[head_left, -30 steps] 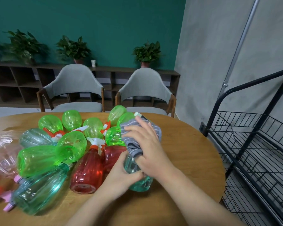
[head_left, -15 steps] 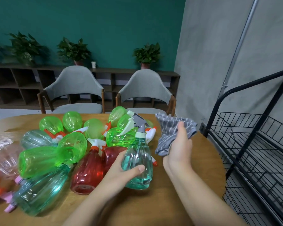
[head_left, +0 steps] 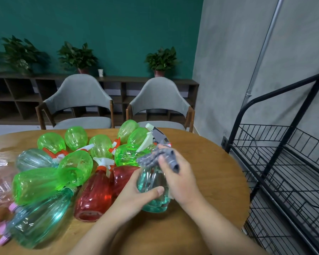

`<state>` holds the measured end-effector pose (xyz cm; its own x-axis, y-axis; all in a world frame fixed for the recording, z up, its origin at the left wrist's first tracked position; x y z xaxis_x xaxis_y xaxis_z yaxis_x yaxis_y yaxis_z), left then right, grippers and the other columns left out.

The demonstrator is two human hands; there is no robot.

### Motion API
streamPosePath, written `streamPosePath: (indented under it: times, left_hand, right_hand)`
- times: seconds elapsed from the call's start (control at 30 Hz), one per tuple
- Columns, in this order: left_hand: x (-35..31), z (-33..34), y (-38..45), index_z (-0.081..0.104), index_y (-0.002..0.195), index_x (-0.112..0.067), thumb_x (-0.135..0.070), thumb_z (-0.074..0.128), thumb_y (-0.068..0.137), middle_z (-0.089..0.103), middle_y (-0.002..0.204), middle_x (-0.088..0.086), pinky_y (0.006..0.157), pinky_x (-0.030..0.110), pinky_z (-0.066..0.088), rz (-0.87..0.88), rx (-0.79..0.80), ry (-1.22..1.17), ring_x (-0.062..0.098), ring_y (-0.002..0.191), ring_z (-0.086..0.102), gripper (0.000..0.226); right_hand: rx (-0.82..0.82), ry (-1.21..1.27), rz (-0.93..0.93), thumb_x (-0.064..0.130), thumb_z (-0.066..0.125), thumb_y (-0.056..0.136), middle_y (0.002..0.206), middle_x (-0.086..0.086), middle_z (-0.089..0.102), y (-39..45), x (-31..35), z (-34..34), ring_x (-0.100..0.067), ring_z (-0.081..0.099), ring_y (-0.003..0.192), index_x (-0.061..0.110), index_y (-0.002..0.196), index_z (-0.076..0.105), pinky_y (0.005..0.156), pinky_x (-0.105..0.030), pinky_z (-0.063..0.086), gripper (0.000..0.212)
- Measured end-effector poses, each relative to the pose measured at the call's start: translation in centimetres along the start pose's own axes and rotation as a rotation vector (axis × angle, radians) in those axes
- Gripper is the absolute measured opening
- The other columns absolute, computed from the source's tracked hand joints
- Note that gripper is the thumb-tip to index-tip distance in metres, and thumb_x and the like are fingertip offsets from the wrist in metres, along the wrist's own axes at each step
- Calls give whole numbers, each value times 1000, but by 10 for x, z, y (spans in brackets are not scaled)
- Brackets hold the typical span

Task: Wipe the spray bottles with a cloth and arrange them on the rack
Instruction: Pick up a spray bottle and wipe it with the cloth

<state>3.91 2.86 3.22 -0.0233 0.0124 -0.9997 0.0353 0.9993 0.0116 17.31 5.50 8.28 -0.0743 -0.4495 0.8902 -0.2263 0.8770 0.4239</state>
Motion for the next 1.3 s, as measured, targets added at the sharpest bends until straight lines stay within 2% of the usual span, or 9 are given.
streamPosePath:
  times: [0.07, 0.2, 0.3, 0.4, 0.67, 0.83, 1.0, 1.13, 1.3]
  left_hand:
    - [2, -3, 0, 49, 130, -32, -54, 89, 47, 69, 119, -4, 99, 40, 51, -10, -33, 24, 15, 109, 67, 96]
    - [2, -1, 4, 48, 125, -32, -55, 85, 46, 69, 117, -2, 97, 38, 52, -17, -54, 36, 13, 103, 69, 90]
    - [1, 2, 8, 48, 122, -25, -49, 83, 47, 71, 111, -1, 84, 26, 55, 6, -47, 33, 13, 99, 71, 86]
    - [2, 8, 13, 47, 122, -25, -41, 86, 51, 70, 107, -11, 83, 19, 51, 53, 9, 154, 8, 102, 68, 83]
    - [-15, 25, 35, 38, 139, -44, -63, 83, 55, 53, 135, -11, 109, 34, 43, 104, 109, 418, 3, 124, 53, 97]
    - [-37, 25, 52, 19, 154, -29, -48, 66, 86, 33, 146, -11, 116, 28, 30, 158, 137, 658, 4, 138, 33, 85]
    - [-50, -1, 77, 40, 145, -27, -43, 62, 92, 41, 145, -10, 103, 16, 28, 170, 108, 920, 7, 133, 39, 60]
    - [-54, -17, 104, 43, 143, -27, -40, 62, 92, 41, 145, -8, 107, 19, 26, 188, 133, 1082, 10, 136, 35, 55]
    - [-50, -28, 136, 19, 154, -27, -43, 59, 93, 10, 163, -1, 121, 35, 18, 58, 196, 1245, 18, 150, 13, 75]
  right_hand:
    - [-201, 311, 239, 42, 60, 88, 98, -6, 71, 1, 3, -5, -22, 66, 98, 12, 97, 64, 97, -49, 48, 32]
    - [-445, 195, 520, 54, 49, 93, 96, 6, 58, 9, -10, -22, -15, 54, 94, 8, 97, 46, 93, -36, 44, 46]
    - [-261, 168, 469, 59, 56, 85, 93, -1, 71, 11, -21, -23, -16, 67, 87, 17, 100, 62, 91, -42, 52, 45]
    - [-111, 59, 309, 35, 73, 81, 93, 1, 74, 11, -21, -19, -12, 70, 86, 20, 100, 66, 85, -39, 56, 25]
    - [-267, -94, 254, 37, 73, 81, 89, 6, 73, 29, -28, -49, -3, 67, 81, 21, 94, 68, 72, -21, 51, 21]
    - [-300, -460, 103, 55, 64, 76, 90, 9, 62, 55, -37, -73, -18, 57, 96, 33, 82, 60, 83, -38, 48, 23]
    - [-351, -641, 215, 43, 67, 84, 90, 4, 50, 94, -61, -99, -20, 45, 101, 26, 81, 53, 82, -33, 37, 22]
    - [-379, -681, 306, 36, 65, 87, 95, -1, 49, 128, -100, -110, -23, 44, 105, 20, 85, 55, 85, -36, 39, 19]
    - [-410, -692, 331, 37, 66, 85, 93, -3, 55, 175, -144, -111, -30, 52, 103, 20, 85, 54, 83, -46, 48, 21]
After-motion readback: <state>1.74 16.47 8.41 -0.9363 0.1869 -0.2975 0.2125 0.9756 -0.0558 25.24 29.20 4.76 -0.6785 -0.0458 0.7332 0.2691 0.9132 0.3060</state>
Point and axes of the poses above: each hand's wrist, its own y-axis towards the middle knuckle, its own z-axis out of the palm, x = y × z, the point moved 1 cm from there along y, towards the middle knuckle
